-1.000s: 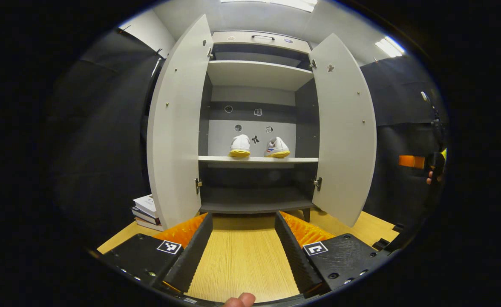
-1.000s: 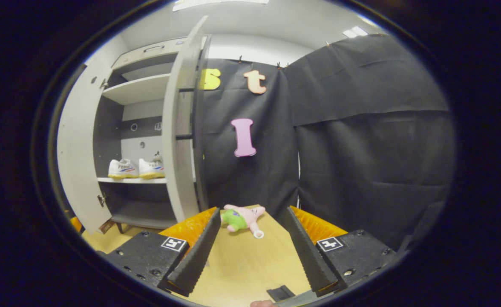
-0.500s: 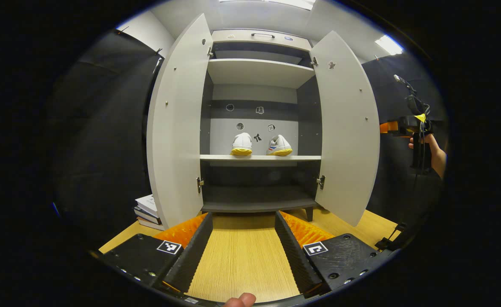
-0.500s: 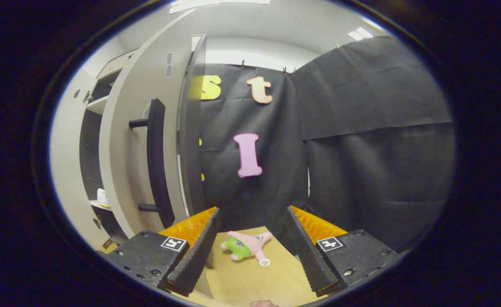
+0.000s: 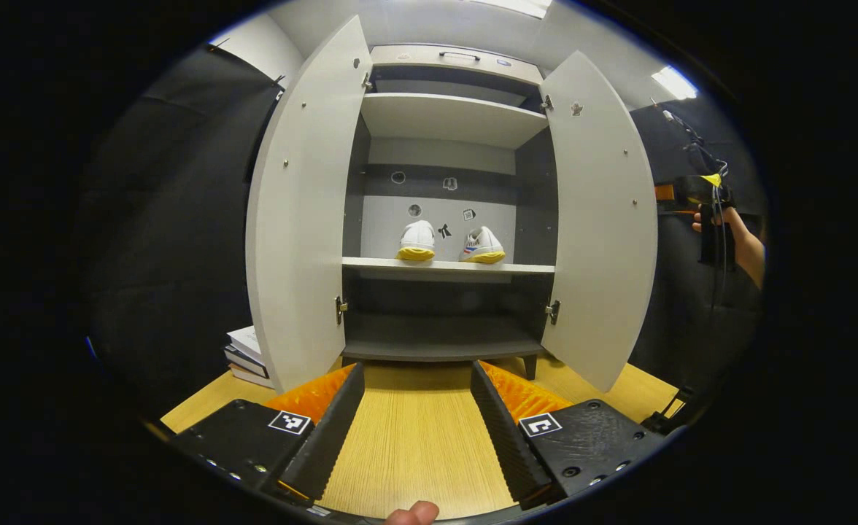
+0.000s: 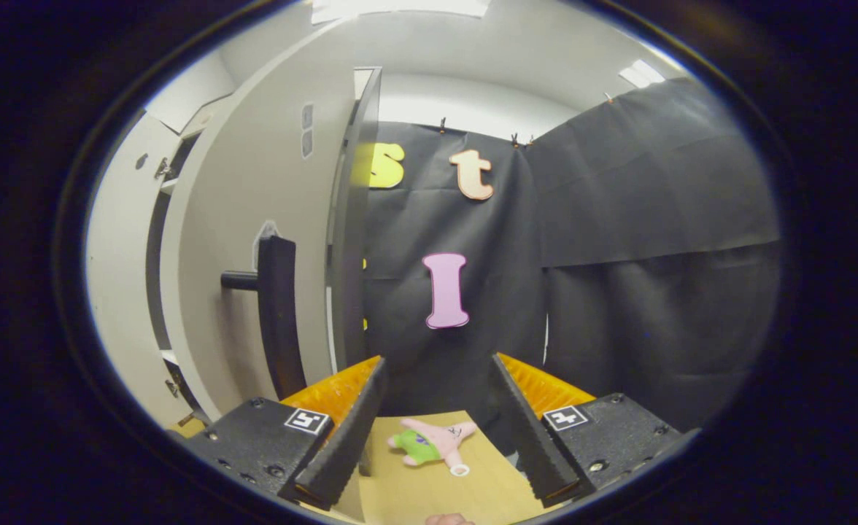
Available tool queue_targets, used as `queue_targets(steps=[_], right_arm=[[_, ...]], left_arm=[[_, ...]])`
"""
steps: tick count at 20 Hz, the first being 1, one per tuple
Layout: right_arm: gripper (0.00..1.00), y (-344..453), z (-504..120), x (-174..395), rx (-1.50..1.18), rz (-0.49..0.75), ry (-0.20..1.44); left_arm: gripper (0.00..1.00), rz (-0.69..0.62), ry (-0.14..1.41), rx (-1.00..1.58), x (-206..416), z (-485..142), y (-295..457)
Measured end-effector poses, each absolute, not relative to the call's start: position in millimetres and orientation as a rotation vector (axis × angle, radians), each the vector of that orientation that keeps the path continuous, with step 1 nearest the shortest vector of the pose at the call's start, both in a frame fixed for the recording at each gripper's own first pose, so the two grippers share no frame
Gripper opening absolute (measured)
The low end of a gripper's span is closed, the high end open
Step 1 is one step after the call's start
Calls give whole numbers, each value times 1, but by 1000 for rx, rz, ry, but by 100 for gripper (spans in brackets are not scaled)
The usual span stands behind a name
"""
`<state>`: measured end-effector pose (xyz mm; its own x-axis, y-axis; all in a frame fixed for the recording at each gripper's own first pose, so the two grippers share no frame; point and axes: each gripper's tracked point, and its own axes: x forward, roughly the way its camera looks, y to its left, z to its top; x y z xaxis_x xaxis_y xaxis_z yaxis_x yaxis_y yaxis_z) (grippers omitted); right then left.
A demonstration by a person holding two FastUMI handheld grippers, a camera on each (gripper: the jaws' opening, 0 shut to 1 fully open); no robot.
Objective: Grab one shoe with the right hand and put it into the shoe cabinet, grab the other shoe with the left hand and put it into the shoe cabinet; then close the right door with the right hand and the left door with the left hand.
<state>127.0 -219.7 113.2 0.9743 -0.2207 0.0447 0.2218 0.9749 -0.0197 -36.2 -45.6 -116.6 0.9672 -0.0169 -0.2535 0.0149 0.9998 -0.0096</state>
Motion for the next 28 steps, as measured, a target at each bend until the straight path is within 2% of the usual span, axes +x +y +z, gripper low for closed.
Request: queue_targets(steps=[4,11,21,24,25,26,28], right_arm=[[93,-205,111,123,-8,-224,-37],[93,-136,105,126,9,-154,-30],[94,-13,99,172,25,46,2],[94,-6,114,152,-20,56,-65],[89,-1,116,141,-30,76,-82],[95,0,115,130,-43,86,-94],[95,3,110,108,-69,90,-112]], left_arm=[[88,-31,259,-16,-36,-118,-50],[88,6,261,-18,-41,-119,-33],[88,96,268,-33,-46,-119,5],[88,122,258,-21,-49,-115,15],[88,133,255,-19,-49,-115,20],[88,147,255,-17,-51,-115,26],[88,191,263,-14,-57,-117,43]])
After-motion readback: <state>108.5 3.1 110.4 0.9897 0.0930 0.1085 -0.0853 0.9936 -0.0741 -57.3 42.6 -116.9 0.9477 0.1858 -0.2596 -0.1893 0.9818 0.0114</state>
